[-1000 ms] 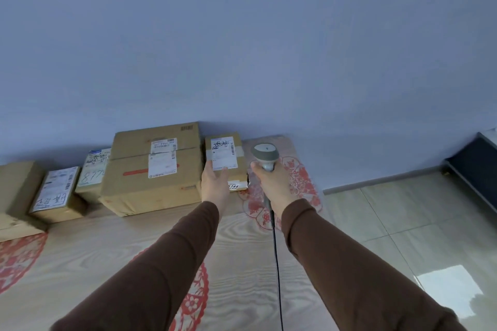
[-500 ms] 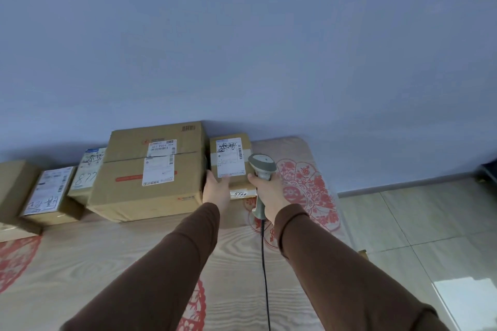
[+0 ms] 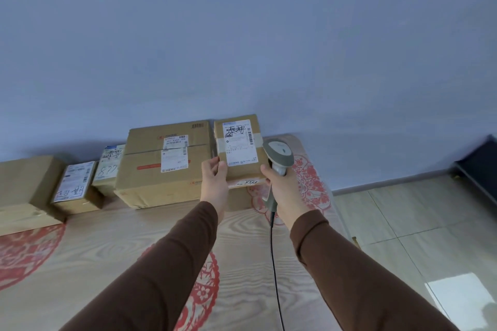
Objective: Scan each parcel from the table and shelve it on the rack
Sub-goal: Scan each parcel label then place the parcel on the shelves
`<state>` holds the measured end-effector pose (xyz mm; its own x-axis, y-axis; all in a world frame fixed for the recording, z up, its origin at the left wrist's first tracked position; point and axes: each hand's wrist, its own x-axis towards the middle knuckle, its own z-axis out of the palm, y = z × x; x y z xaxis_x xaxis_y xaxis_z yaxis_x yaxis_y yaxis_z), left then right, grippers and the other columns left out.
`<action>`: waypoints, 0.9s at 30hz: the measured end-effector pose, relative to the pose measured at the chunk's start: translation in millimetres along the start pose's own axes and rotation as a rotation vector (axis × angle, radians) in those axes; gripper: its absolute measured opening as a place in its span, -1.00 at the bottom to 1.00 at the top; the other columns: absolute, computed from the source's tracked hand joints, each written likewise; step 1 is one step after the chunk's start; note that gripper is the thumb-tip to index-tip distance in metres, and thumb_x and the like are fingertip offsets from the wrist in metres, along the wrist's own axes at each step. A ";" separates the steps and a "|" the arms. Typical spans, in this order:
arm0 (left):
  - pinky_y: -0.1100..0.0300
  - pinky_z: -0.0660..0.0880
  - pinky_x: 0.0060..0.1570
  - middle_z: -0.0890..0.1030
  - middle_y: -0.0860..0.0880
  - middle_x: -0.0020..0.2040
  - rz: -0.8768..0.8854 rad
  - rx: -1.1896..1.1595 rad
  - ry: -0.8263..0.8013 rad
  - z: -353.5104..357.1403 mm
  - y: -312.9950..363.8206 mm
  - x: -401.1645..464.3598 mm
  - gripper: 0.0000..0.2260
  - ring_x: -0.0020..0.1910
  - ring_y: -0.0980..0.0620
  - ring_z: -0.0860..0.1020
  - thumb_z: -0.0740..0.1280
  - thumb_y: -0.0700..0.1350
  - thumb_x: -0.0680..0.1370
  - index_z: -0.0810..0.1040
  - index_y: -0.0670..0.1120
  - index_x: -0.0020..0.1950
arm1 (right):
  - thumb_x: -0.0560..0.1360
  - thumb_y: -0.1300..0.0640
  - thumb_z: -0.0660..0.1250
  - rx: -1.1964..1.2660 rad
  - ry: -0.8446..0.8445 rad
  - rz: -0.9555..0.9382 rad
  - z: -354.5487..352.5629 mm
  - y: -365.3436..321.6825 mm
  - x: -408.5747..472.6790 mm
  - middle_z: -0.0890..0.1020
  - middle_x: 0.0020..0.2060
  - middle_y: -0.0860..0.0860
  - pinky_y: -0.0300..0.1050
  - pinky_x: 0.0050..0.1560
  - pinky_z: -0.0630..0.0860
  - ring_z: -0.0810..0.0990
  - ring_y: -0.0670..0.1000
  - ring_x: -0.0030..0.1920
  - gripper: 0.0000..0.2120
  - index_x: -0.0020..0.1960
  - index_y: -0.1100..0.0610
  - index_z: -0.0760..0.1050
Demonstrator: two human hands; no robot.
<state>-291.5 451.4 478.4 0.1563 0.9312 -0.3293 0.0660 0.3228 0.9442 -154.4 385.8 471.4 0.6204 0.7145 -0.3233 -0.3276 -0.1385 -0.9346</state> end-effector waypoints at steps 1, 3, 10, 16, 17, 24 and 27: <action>-0.16 0.41 0.46 0.53 -0.01 0.35 0.033 -0.025 -0.011 -7.6 8.4 -16.0 -0.71 0.36 -0.15 0.51 0.20 0.00 0.73 0.35 0.02 0.44 | 0.53 0.22 0.49 0.019 0.000 -0.030 -1.5 -7.9 -20.2 0.68 -0.01 0.00 -0.22 -0.13 0.60 0.66 0.04 0.03 -0.79 0.11 0.03 0.57; -0.02 0.42 0.44 0.54 0.00 0.37 0.049 -0.076 -0.036 -20.7 22.9 -41.8 -0.63 0.34 -0.04 0.51 0.23 0.02 0.72 0.34 0.00 0.53 | 0.54 0.23 0.47 0.040 -0.015 -0.083 -3.1 -23.9 -54.6 0.67 -0.02 -0.02 -0.30 -0.19 0.58 0.66 -0.02 -0.06 -0.77 0.15 0.03 0.56; 0.20 0.40 0.24 0.57 0.13 0.34 0.161 -0.176 -0.214 -86.9 61.4 -153.5 -0.65 0.27 0.18 0.52 0.25 0.11 0.70 0.45 0.10 0.48 | 0.54 0.19 0.48 0.042 -0.070 -0.268 0.7 -60.0 -186.3 0.69 0.03 -0.08 -0.40 -0.15 0.53 0.66 -0.12 0.02 -0.71 0.23 0.01 0.57; 0.00 0.50 0.29 0.53 0.08 0.31 0.190 -0.298 -0.311 -139.6 83.1 -226.6 -0.58 0.29 0.01 0.54 0.31 0.12 0.67 0.26 0.23 0.49 | 0.54 0.16 0.49 0.000 -0.089 -0.380 12.8 -80.3 -281.3 0.69 -0.05 0.11 -0.26 -0.17 0.60 0.66 0.09 -0.04 -0.88 0.04 0.02 0.61; -0.01 0.49 0.35 0.54 0.07 0.30 0.214 -0.307 -0.309 -146.6 87.1 -236.0 -0.57 0.28 0.01 0.55 0.31 0.08 0.67 0.26 0.19 0.50 | 0.53 0.12 0.50 -0.019 -0.092 -0.387 15.0 -82.2 -292.7 0.71 -0.02 0.11 -0.11 -0.06 0.62 0.68 0.12 0.02 -0.87 0.05 0.02 0.62; 0.19 0.51 0.18 0.52 0.15 0.25 0.400 -0.266 -0.248 -179.7 105.9 -275.4 -0.55 0.21 0.18 0.54 0.28 -0.05 0.71 0.20 0.11 0.56 | 0.55 0.10 0.48 -0.073 -0.085 -0.593 25.0 -113.3 -361.1 0.63 -0.13 -0.15 -0.29 -0.12 0.53 0.61 -0.29 -0.17 -0.83 0.00 -0.09 0.51; 0.20 0.53 0.15 0.55 0.11 0.26 0.427 -0.277 -0.239 -183.4 110.3 -283.7 -0.53 0.22 0.13 0.57 0.28 -0.03 0.71 0.18 0.12 0.56 | 0.56 -0.02 0.45 -0.131 -0.172 -0.576 30.9 -125.4 -383.2 0.59 -0.35 -0.12 -0.18 -0.27 0.49 0.56 -0.10 -0.34 -0.87 -0.01 0.00 0.55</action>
<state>-509.4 253.9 678.0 0.3332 0.9352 0.1200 -0.3086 -0.0121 0.9511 -373.0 150.6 717.1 0.5442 0.7984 0.2576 0.1229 0.2279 -0.9659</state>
